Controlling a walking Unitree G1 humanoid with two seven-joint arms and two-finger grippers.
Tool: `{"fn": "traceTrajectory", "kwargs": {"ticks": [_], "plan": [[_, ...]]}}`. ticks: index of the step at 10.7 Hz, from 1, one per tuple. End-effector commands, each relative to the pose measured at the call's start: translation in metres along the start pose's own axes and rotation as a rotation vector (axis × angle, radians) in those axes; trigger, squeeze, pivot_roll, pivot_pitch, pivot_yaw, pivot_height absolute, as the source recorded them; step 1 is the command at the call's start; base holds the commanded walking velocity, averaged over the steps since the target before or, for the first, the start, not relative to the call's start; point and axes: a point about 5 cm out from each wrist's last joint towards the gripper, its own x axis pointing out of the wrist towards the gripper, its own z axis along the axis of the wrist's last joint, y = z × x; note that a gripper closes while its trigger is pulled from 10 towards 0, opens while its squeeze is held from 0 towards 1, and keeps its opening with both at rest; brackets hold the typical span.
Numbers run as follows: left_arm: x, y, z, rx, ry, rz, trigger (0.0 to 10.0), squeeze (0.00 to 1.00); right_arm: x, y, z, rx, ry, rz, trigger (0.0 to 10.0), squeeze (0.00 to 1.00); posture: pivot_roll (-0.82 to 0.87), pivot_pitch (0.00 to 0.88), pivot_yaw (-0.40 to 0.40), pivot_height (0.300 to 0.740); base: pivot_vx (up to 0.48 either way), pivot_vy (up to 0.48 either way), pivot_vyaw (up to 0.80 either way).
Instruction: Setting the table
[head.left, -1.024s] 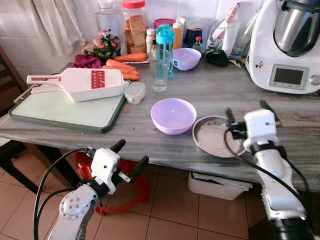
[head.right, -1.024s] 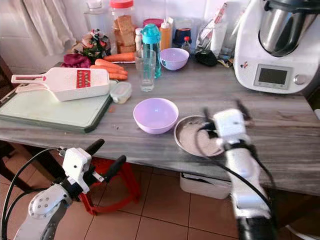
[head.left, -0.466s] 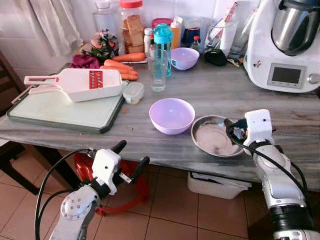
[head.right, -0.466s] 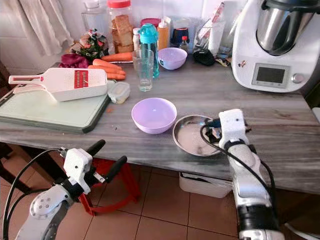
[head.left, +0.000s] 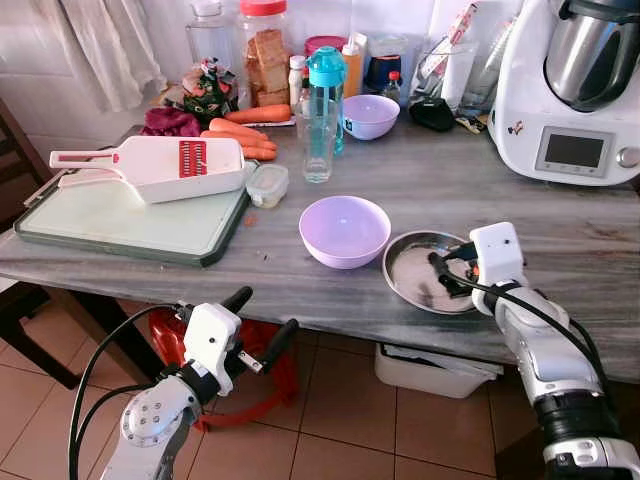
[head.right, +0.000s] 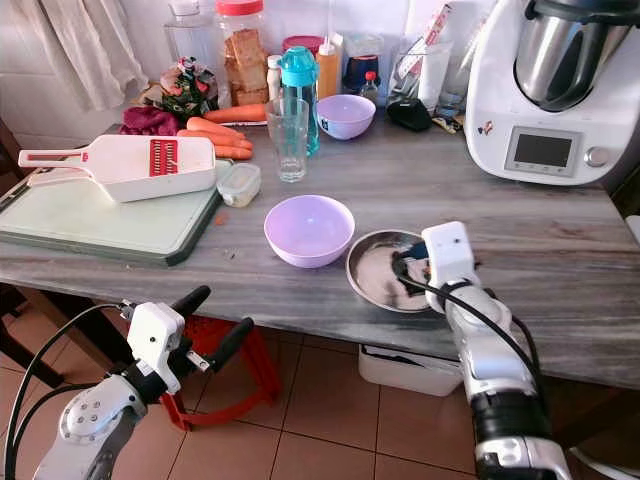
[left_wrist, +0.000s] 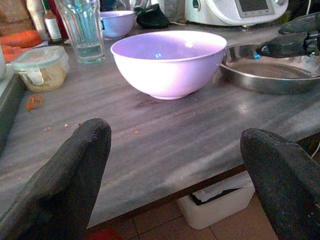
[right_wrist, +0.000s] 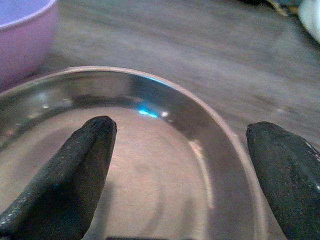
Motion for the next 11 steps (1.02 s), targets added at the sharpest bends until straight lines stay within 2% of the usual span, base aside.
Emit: {"fn": "traceTrajectory", "kwargs": {"ticks": [1,7,11], "plan": [[-0.002,-0.001,0.002,0.011,0.005,-0.013,10.0,0.00,0.003,0.004,0.002,0.015,0.011,0.038,10.0,0.00,0.06,0.030,0.024,0.740,0.000,0.000,0.00],[0.002,-0.005,0.004,0.008,0.003,-0.021,10.0,0.00,0.009,0.026,-0.001,0.035,0.063,0.201,10.0,0.00,0.06,0.029,0.026,0.740,0.000,0.000,0.00],[0.003,-0.006,0.003,0.007,0.007,-0.019,10.0,0.00,0.013,0.029,-0.001,0.053,0.088,0.224,10.0,0.00,0.06,0.027,0.023,0.740,0.000,0.000,0.00]]}}
